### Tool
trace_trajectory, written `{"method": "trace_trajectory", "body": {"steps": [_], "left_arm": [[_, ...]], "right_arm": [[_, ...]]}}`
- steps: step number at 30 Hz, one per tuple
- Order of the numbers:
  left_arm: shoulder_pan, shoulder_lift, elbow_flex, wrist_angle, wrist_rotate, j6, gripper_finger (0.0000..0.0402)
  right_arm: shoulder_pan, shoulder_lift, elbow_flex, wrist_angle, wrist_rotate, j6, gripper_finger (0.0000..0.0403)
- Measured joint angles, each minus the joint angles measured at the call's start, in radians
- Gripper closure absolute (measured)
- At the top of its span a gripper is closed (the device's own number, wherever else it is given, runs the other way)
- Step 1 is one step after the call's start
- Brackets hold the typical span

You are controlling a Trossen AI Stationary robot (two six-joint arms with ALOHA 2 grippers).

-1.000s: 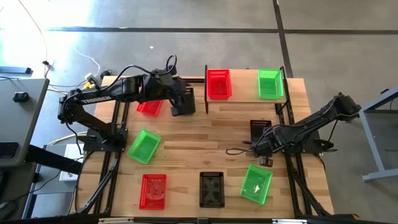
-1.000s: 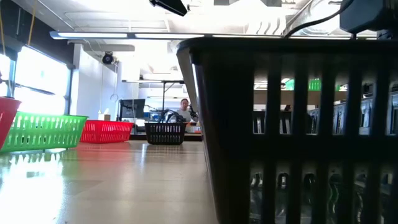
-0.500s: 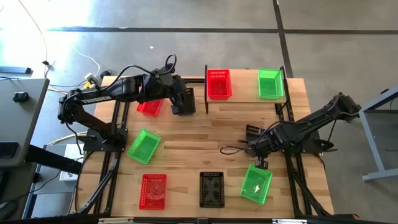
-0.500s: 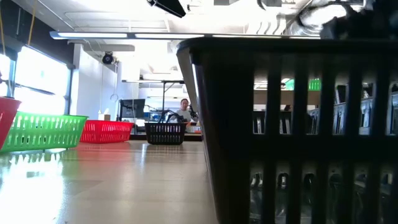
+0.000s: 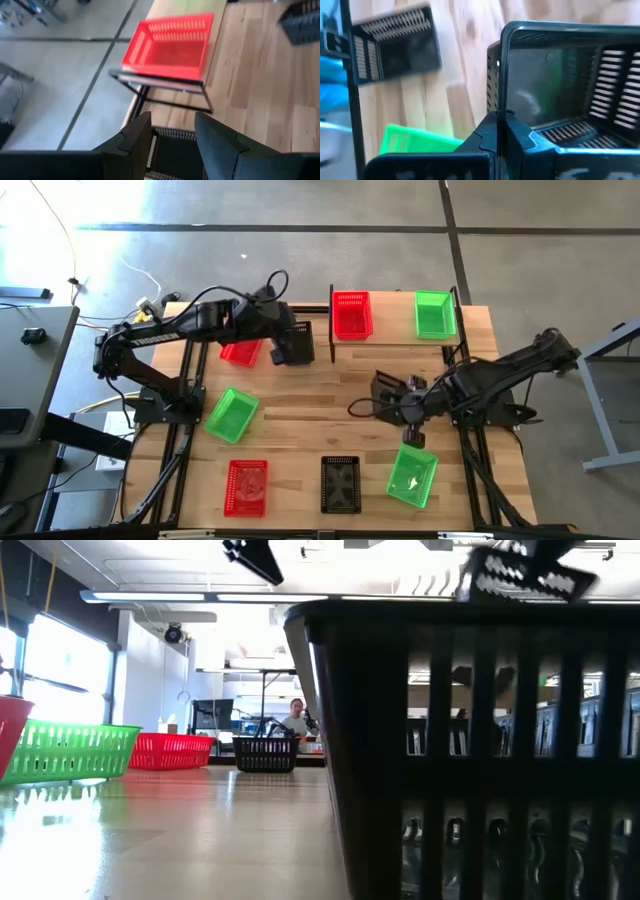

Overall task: Stack baskets on shelf by color
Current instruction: Put the middle black bin on the shelf

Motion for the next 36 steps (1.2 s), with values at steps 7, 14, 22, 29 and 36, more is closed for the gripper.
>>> {"method": "trace_trajectory", "body": {"steps": [7, 14, 22, 29, 36], "left_arm": [[0.025, 0.0, 0.0, -0.078, 0.002, -0.098, 0.0261], [0.043, 0.0, 0.0, -0.176, 0.007, -0.184, 0.0261], [0.043, 0.0, 0.0, -0.302, 0.008, -0.267, 0.0261], [0.043, 0.0, 0.0, -0.345, 0.027, -0.301, 0.0261], [0.043, 0.0, 0.0, -0.346, 0.029, -0.301, 0.0261]], "right_arm": [[-0.049, 0.0, 0.158, -0.119, 0.177, -0.127, 0.0403], [-0.184, 0.0, 0.258, -0.177, 0.297, -0.375, 0.0403], [-0.406, 0.014, 0.28, -0.194, 0.316, -0.661, 0.0403], [-0.584, 0.102, 0.28, -0.233, 0.272, -0.845, 0.0403], [-0.685, 0.182, 0.28, -0.257, 0.231, -0.943, 0.0403]]}}
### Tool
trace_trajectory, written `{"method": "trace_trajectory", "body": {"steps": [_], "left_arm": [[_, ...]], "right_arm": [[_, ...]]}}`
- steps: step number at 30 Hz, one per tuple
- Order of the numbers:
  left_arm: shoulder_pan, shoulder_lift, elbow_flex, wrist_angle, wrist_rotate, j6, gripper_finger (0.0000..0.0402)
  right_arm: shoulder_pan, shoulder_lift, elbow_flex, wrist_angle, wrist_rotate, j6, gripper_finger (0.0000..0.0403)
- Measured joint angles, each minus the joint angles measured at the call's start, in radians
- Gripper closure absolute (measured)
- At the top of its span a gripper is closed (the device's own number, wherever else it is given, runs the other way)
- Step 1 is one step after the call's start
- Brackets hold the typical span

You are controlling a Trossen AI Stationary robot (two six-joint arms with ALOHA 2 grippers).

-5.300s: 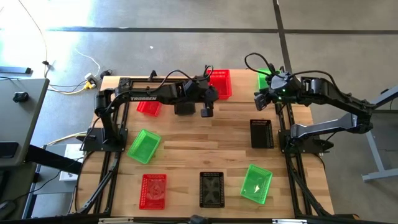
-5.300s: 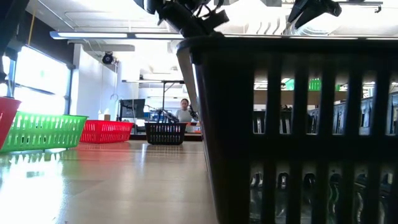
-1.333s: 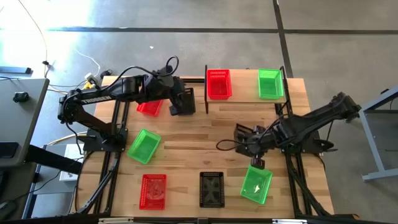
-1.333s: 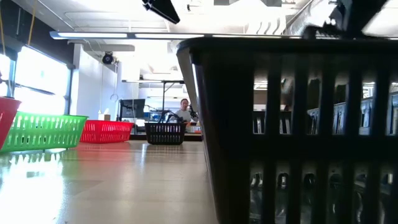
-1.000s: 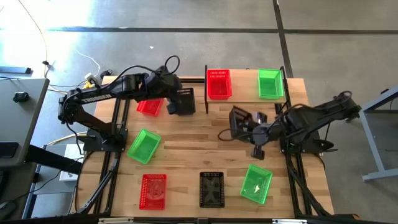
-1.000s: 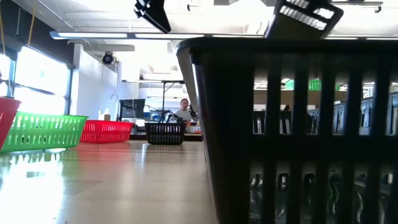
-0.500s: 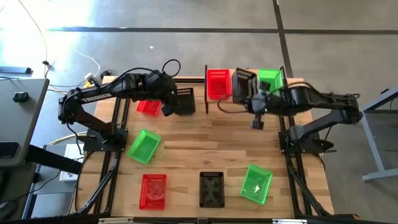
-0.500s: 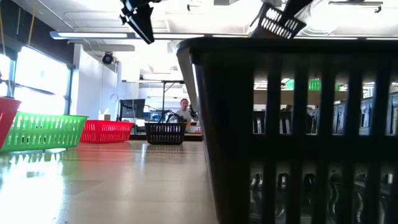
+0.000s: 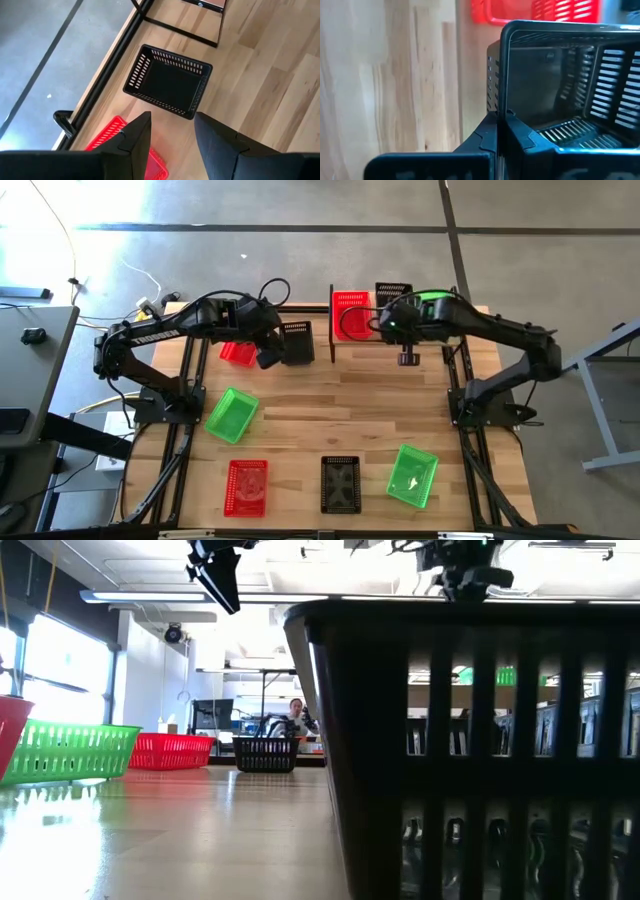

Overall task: Stack baskets on shelf by color
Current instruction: Put the middle black bin on the shelf

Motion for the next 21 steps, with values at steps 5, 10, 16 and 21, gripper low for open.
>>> {"method": "trace_trajectory", "body": {"steps": [5, 10, 16, 21], "left_arm": [[0.0, 0.0, 0.0, 0.0, 0.001, 0.0, 0.0261], [0.0, 0.0, 0.0, 0.0, 0.001, 0.0, 0.0261], [0.0, 0.0, 0.0, 0.0, 0.001, 0.0, 0.0261], [0.0, 0.0, 0.0, 0.001, 0.023, -0.001, 0.0261]], "right_arm": [[-0.042, 0.038, 0.0, -0.026, -0.025, -0.021, 0.0403], [-0.069, 0.062, 0.0, -0.03, -0.076, -0.022, 0.0403], [-0.098, 0.085, 0.0, -0.032, -0.13, -0.022, 0.0403], [-0.114, 0.088, -0.001, -0.037, -0.15, -0.023, 0.0403]]}}
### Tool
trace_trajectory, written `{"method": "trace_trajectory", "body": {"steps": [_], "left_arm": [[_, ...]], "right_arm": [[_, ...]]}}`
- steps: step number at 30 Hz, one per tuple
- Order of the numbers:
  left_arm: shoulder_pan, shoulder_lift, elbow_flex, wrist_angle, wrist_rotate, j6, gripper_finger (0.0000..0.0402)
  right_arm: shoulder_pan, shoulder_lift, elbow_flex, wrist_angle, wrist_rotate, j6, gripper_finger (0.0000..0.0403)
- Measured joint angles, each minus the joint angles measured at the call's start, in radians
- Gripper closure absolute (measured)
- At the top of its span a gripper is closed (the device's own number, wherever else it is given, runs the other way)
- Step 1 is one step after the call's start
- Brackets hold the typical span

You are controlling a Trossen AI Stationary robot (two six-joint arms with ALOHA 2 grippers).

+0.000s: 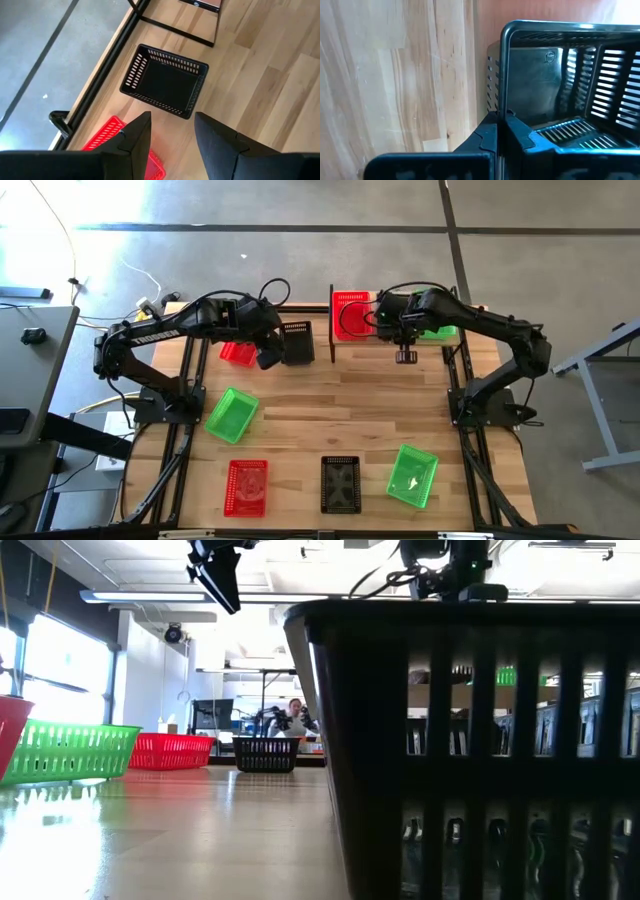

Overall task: Stack baskets on shelf by color
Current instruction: Put the middle black bin on the shelf, then stack the top red bin on top of the red bin on the shelf

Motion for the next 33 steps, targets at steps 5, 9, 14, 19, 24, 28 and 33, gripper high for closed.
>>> {"method": "trace_trajectory", "body": {"steps": [5, 9, 14, 19, 24, 28, 33], "left_arm": [[0.0, 0.0, 0.0, 0.0, 0.01, 0.0, 0.0261], [0.0, 0.0, 0.0, 0.0, 0.024, 0.0, 0.0261], [0.0, 0.0, 0.0, 0.0, 0.029, 0.0, 0.0261], [0.0, 0.0, 0.0, 0.0, 0.02, 0.0, 0.0261], [0.0, 0.0, 0.0, -0.001, 0.02, 0.0, 0.0261], [0.0, 0.0, 0.0, -0.005, 0.019, 0.016, 0.0261], [0.003, 0.0, 0.0, -0.012, 0.018, 0.017, 0.0261]], "right_arm": [[-0.012, 0.0, 0.0, 0.0, 0.003, -0.011, 0.0403], [-0.013, 0.0, 0.0, 0.003, 0.004, -0.026, 0.0403], [-0.013, 0.0, 0.0, 0.029, 0.004, -0.026, 0.04], [-0.013, 0.0, 0.0, 0.037, 0.005, -0.022, 0.0367], [-0.013, 0.0, 0.0, 0.037, 0.006, -0.021, 0.0339], [-0.012, 0.0, 0.028, 0.019, 0.006, -0.001, 0.0334], [-0.012, -0.001, 0.096, -0.053, 0.003, 0.052, 0.0334]]}}
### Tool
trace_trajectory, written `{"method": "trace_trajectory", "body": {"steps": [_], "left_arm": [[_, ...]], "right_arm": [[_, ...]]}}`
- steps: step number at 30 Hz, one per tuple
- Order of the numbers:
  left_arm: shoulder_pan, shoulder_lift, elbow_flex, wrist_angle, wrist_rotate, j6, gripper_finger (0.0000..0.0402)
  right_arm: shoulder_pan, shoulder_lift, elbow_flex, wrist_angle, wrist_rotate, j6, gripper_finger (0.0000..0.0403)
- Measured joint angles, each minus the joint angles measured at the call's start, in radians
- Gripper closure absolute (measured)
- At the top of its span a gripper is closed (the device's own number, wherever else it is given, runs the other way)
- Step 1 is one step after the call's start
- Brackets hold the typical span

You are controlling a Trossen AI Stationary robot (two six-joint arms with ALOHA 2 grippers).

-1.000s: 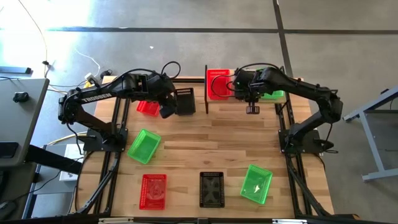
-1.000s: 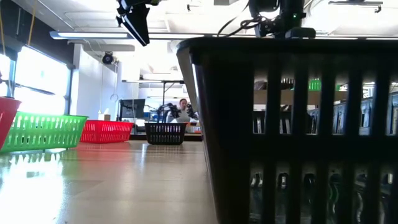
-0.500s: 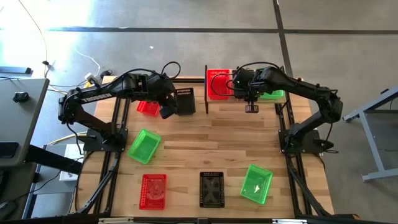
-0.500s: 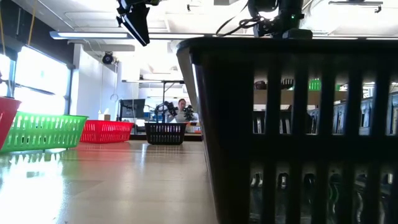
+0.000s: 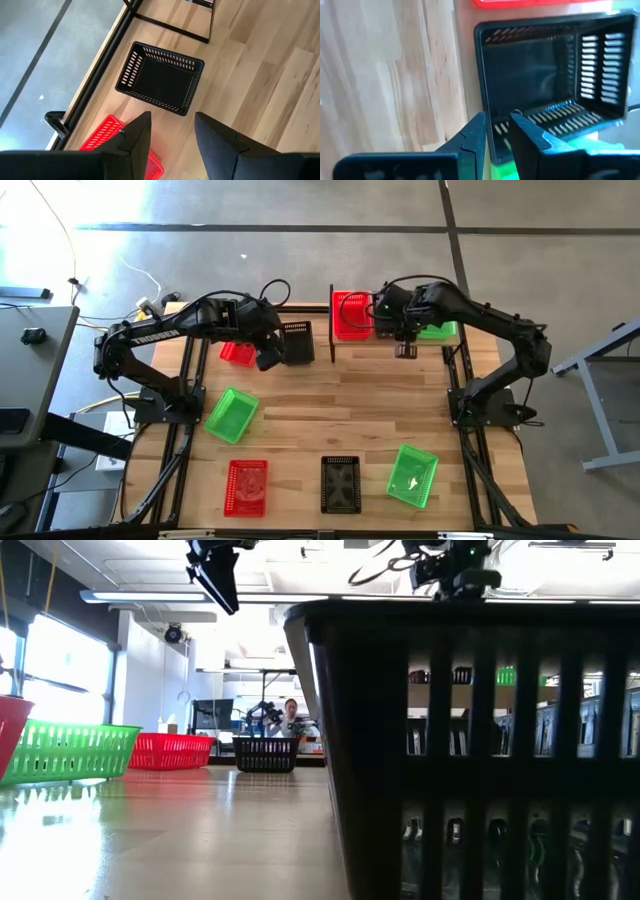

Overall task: Stack baskets on shelf by color
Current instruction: Stack the top red bin on top of the red bin on the shelf

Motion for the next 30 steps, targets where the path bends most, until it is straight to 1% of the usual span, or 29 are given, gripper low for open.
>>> {"method": "trace_trajectory", "body": {"steps": [4, 9, 13, 19, 22, 30], "left_arm": [[0.001, 0.0, 0.0, -0.043, -0.003, 0.001, 0.0261], [0.001, 0.0, 0.0, -0.118, -0.01, 0.001, 0.0261], [0.001, 0.0, -0.007, -0.167, 0.012, 0.003, 0.0261], [0.003, -0.021, -0.086, -0.176, 0.082, 0.029, 0.0261], [0.004, -0.021, -0.131, -0.174, 0.088, 0.057, 0.0261], [0.063, -0.021, -0.241, -0.168, 0.135, 0.156, 0.0255]], "right_arm": [[0.0, 0.0, 0.037, -0.065, -0.009, 0.048, 0.0334], [0.006, -0.001, 0.058, -0.076, -0.084, 0.114, 0.0334], [0.031, -0.001, 0.058, -0.078, -0.083, 0.147, 0.0334], [0.079, -0.001, 0.058, -0.081, -0.081, 0.196, 0.0334], [0.099, -0.002, 0.058, -0.08, -0.077, 0.209, 0.0334], [0.126, -0.002, 0.058, -0.078, -0.062, 0.325, 0.0334]]}}
